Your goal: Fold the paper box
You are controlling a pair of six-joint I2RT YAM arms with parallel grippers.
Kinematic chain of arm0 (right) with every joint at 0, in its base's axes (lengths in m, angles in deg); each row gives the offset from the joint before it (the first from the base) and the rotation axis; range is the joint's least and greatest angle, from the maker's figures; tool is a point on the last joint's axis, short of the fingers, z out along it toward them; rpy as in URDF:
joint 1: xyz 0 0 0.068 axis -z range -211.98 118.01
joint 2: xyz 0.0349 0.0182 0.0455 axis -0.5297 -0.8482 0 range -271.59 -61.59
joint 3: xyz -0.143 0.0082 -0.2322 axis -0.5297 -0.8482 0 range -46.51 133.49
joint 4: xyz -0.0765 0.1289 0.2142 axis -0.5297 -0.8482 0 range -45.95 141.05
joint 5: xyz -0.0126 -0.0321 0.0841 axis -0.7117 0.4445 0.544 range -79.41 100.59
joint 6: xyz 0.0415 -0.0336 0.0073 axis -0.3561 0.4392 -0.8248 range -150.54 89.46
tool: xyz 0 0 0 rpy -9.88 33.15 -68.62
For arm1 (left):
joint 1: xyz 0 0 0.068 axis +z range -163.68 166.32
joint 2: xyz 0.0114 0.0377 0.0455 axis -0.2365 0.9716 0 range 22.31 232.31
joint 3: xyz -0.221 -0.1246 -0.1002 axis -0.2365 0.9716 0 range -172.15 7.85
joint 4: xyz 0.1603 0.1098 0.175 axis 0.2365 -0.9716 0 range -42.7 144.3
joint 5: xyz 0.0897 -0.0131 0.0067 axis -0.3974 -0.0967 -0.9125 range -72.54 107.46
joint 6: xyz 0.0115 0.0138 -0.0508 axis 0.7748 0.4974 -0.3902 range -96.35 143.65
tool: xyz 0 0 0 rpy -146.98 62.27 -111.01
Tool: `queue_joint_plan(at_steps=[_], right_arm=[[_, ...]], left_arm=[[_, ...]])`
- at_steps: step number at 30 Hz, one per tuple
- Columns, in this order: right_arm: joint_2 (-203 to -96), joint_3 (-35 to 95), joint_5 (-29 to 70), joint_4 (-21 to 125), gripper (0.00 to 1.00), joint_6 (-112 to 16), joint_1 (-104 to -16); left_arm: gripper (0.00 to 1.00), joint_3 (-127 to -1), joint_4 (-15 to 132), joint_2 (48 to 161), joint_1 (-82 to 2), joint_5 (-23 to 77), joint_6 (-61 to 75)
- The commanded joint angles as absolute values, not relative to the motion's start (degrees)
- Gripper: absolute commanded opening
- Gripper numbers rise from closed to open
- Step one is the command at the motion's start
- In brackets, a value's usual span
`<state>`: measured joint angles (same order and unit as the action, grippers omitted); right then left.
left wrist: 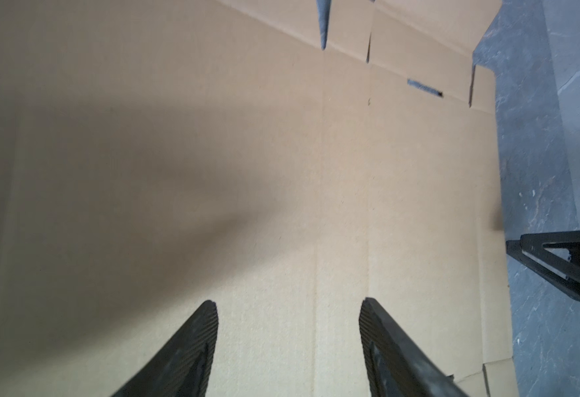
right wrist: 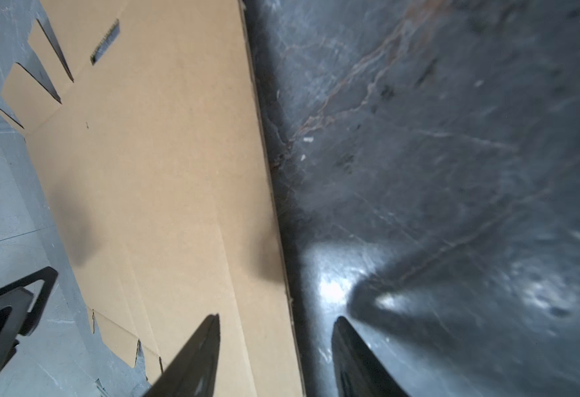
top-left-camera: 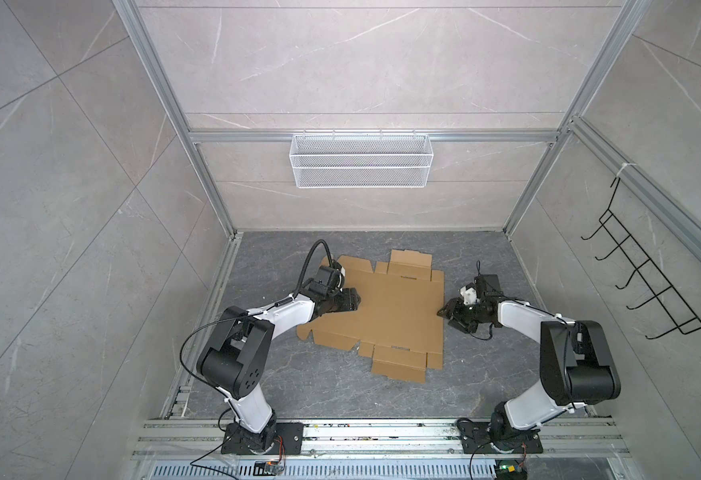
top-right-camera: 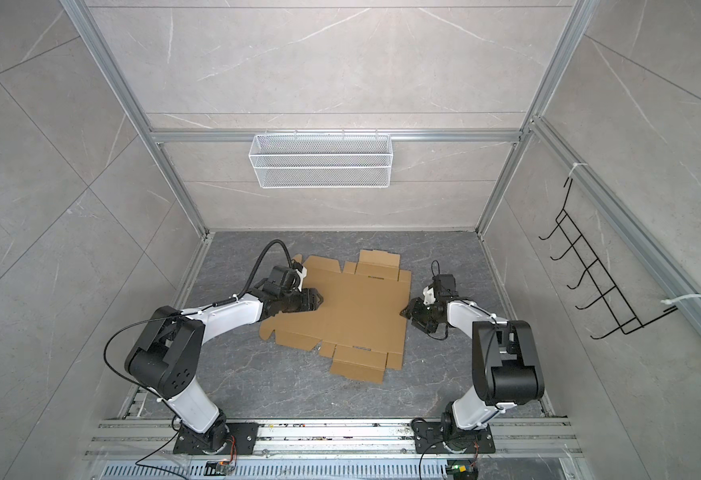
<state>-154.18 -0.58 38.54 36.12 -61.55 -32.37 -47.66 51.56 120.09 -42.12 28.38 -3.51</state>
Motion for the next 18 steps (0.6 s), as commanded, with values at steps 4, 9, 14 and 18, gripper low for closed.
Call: queue_joint_plan(at_steps=[4,9,14,18], right_arm=[[-156.9,-2.3,41.4,41.4,0.53,-59.8,-32.3],[-158.3,-3.0,44.0,45.4,0.49,-60.0,-32.3],[-157.2,-2.6,45.8,47.2,0.39,-60.4,-32.6],[-156.4,-1.3,45.6,45.5,0.33,-60.1,-34.1]], left_arm=[[0.68,-44.8,54.4,118.8,-41.7,29.5,-5.1],[0.67,-41.5,56.3,118.0,-41.7,30.0,-7.3],[0.65,-37.1,58.1,116.2,-41.8,30.5,-10.9],[0.64,-33.8,60.0,114.5,-42.5,30.4,-14.2]])
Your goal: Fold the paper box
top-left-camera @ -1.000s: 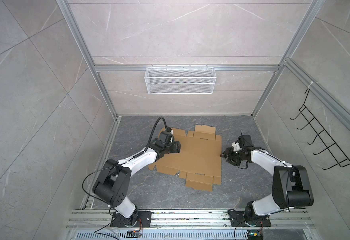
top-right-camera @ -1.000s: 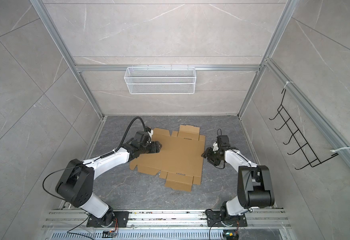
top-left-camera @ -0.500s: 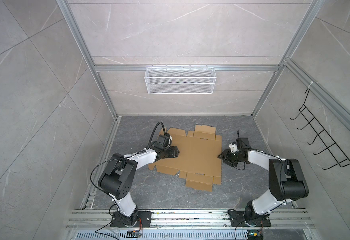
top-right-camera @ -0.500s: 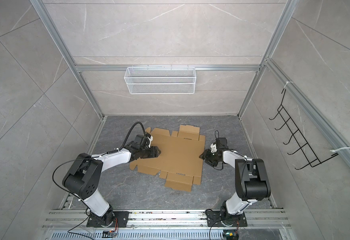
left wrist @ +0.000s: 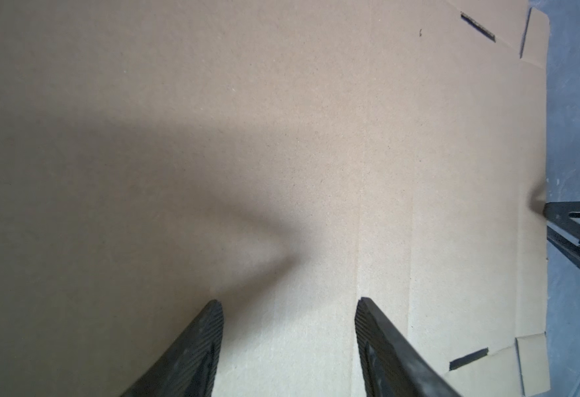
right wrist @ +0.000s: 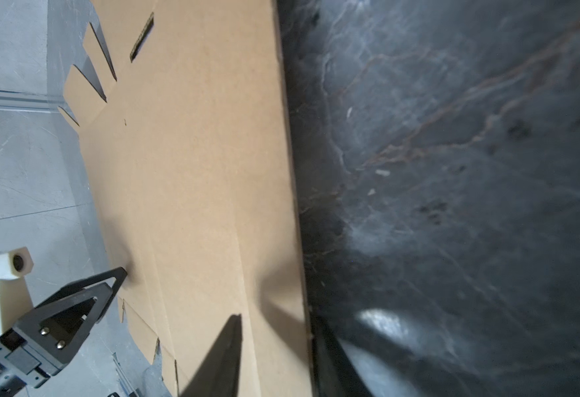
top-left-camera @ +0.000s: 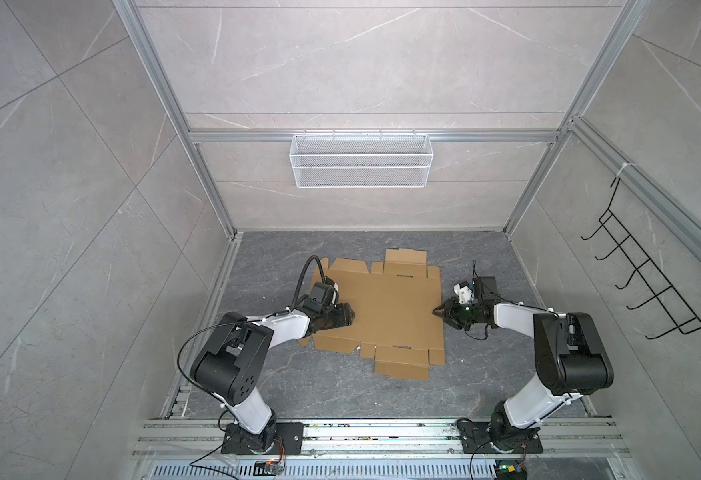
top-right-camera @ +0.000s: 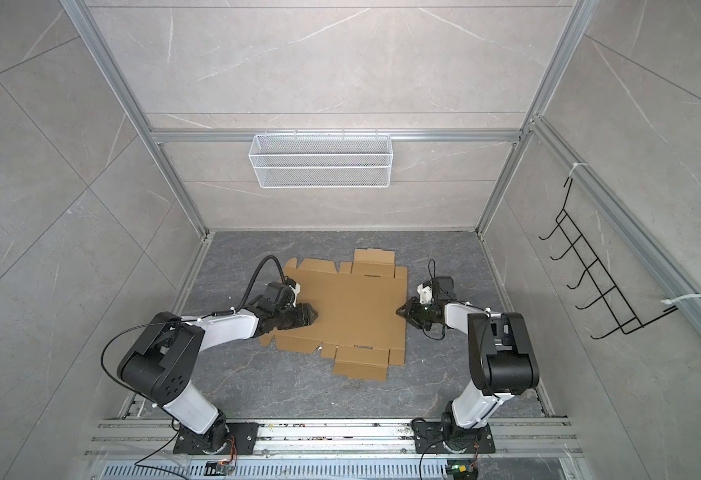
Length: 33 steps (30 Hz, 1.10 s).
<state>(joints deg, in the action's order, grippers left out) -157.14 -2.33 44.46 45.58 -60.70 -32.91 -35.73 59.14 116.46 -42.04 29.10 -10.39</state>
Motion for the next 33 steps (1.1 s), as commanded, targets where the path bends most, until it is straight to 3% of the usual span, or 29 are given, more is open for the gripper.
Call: queue_joint_plan(at_steps=[1,12,17,22,33], right_arm=[[-156.0,-0.9,44.9,44.6,0.31,-59.9,-34.8],[-153.9,6.3,37.9,34.7,0.24,-55.0,-39.0],[-153.7,8.1,35.6,32.7,0.31,-53.8,-40.5],[-155.0,9.0,33.1,30.5,0.32,-52.1,-40.6],[-154.1,10.0,27.4,29.0,0.16,-51.0,-44.6]], left_arm=[[0.64,-33.0,60.3,114.1,-43.0,30.3,-14.9],[0.64,-28.5,59.8,108.4,-45.6,28.2,-17.9],[0.64,-28.3,59.5,108.0,-45.7,27.1,-17.5],[0.64,-28.2,59.6,108.4,-45.6,26.9,-17.1],[0.64,-28.7,59.5,109.2,-45.7,26.6,-16.7]])
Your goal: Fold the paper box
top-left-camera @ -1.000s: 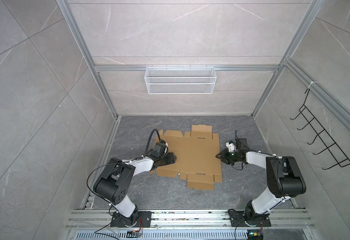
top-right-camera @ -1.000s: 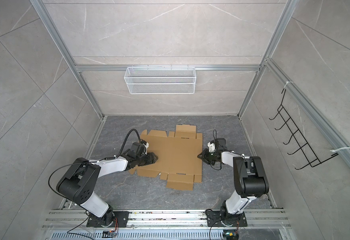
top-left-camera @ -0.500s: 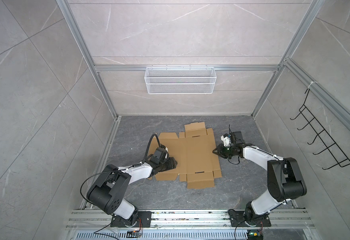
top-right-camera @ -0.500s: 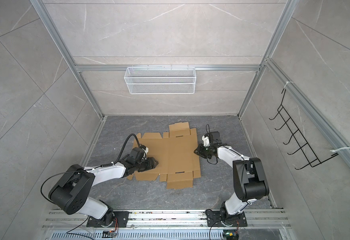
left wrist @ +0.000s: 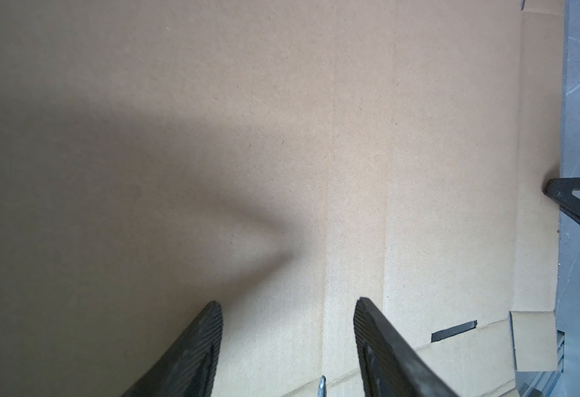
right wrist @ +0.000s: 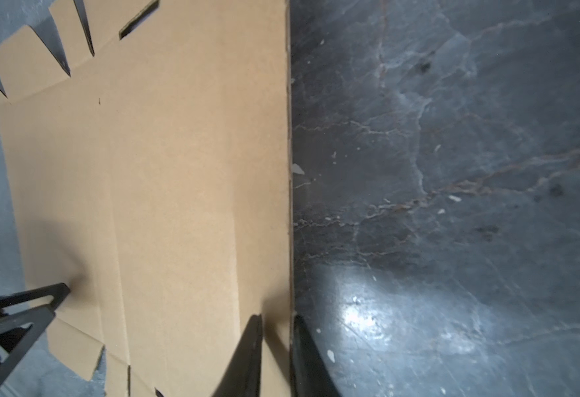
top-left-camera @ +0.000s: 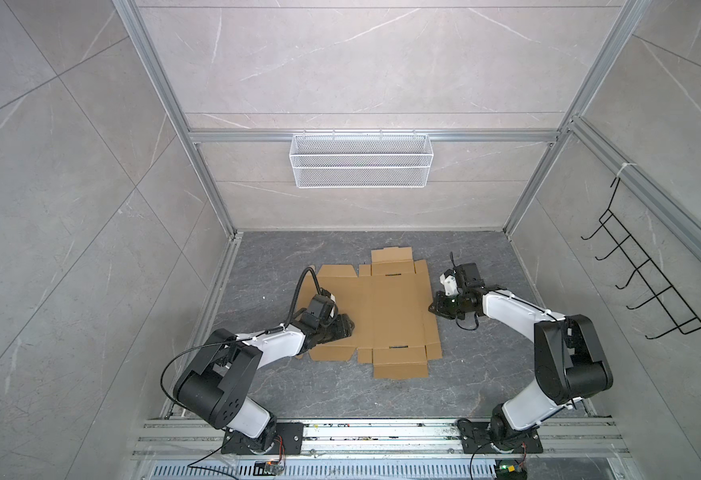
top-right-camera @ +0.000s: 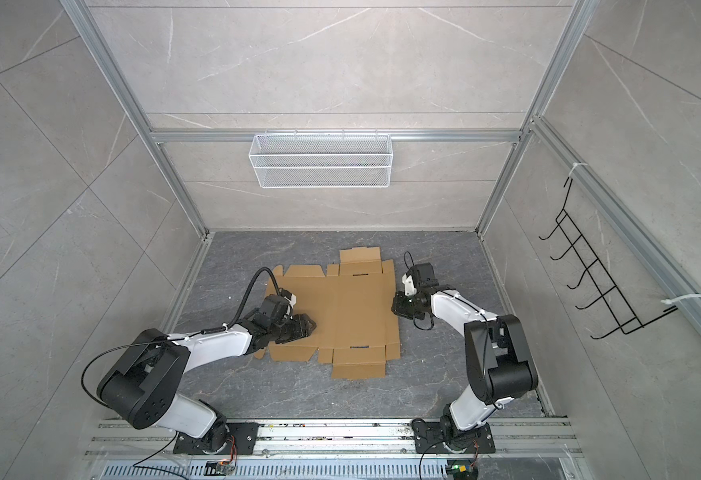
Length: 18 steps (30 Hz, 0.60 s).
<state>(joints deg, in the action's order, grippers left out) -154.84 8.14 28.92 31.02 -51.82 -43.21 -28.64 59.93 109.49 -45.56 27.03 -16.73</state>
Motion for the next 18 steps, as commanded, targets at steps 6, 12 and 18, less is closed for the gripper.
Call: queue_joint_plan(at_steps=[6,12,18], right_arm=[[-153.3,13.6,12.9,22.3,0.11,-49.1,-50.1],[-154.4,17.3,-0.6,17.3,0.10,-48.4,-57.5],[-157.2,19.0,-1.2,17.4,0.16,-50.0,-60.2]], left_arm=[[0.64,-28.7,59.5,109.1,-45.9,26.7,-16.9],[0.64,-29.2,59.8,109.2,-46.8,26.9,-17.9],[0.63,-29.4,60.4,110.7,-47.9,26.6,-18.3]])
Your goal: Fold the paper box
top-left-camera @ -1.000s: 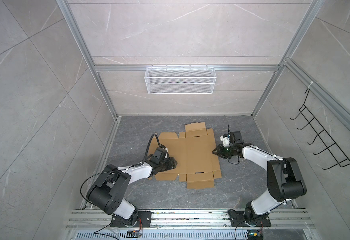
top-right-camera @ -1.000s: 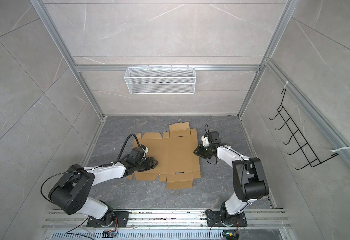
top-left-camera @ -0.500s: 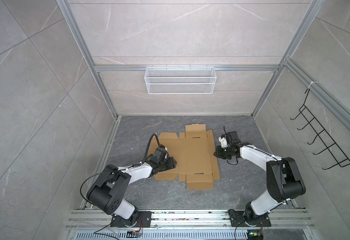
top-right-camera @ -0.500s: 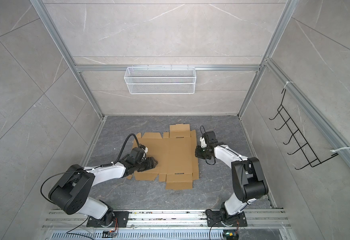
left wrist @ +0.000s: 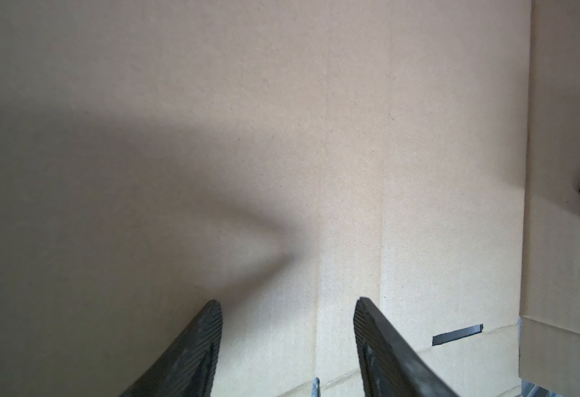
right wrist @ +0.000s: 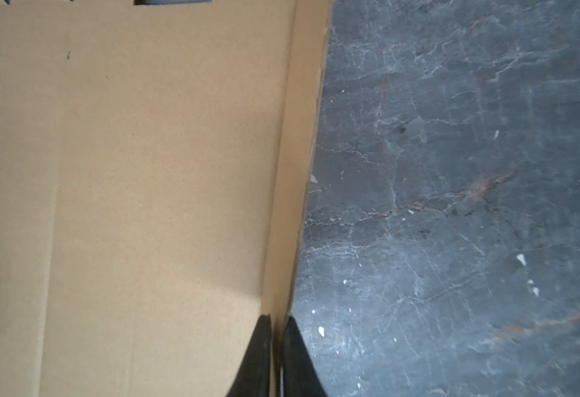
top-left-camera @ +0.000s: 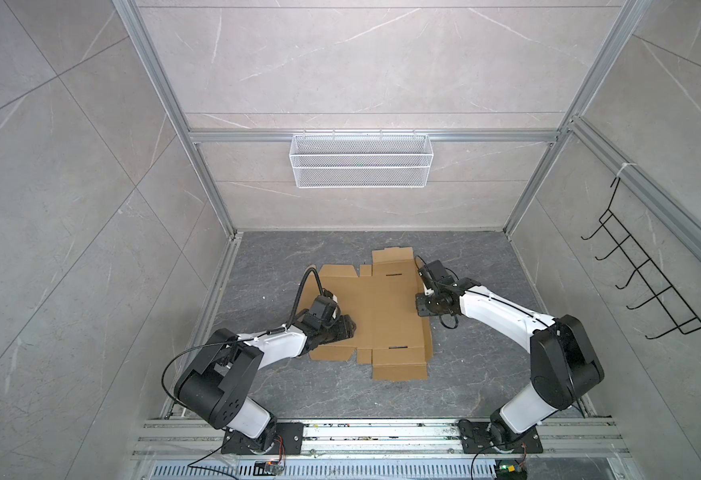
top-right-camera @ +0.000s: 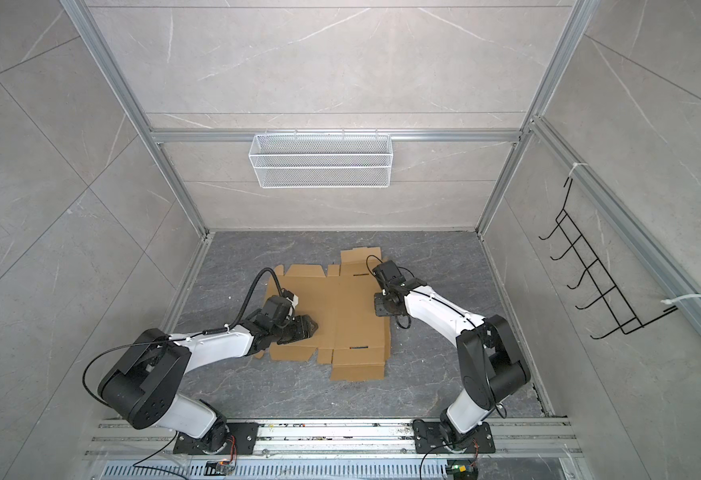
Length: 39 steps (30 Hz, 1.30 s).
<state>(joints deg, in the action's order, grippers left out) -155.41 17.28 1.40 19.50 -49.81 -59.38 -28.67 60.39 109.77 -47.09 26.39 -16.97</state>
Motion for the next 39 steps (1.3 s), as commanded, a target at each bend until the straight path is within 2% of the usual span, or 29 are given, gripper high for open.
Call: queue_joint_plan(at_steps=[1,13,18,24,26,29,32,39], right_arm=[[-157.6,19.2,-1.4,17.3,0.17,-50.1,-60.4],[-162.0,22.5,-4.7,16.4,0.20,-51.7,-62.1],[-163.4,22.2,-4.5,17.6,0.27,-51.7,-62.4],[-162.8,20.5,0.7,22.4,0.32,-50.0,-61.4],[-162.9,20.3,3.5,23.5,0.31,-50.1,-60.7],[-163.2,20.5,4.6,23.7,0.23,-50.7,-60.4],[-163.5,21.0,2.4,22.5,0.17,-51.3,-60.4],[-162.6,21.2,-4.6,19.4,0.09,-51.7,-61.6]], left_arm=[[0.63,-29.3,60.5,110.7,-48.0,26.7,-18.4],[0.63,-29.5,60.6,111.2,-48.1,26.4,-18.2],[0.63,-29.5,60.8,111.6,-48.0,26.4,-18.0],[0.63,-29.0,61.0,111.6,-48.0,26.2,-18.0],[0.63,-28.8,61.0,111.5,-48.0,26.1,-18.0],[0.63,-28.7,61.0,111.3,-48.0,25.9,-18.0],[0.63,-28.5,61.1,111.2,-48.0,25.9,-18.0],[0.63,-29.1,61.1,111.3,-48.1,26.1,-18.0]])
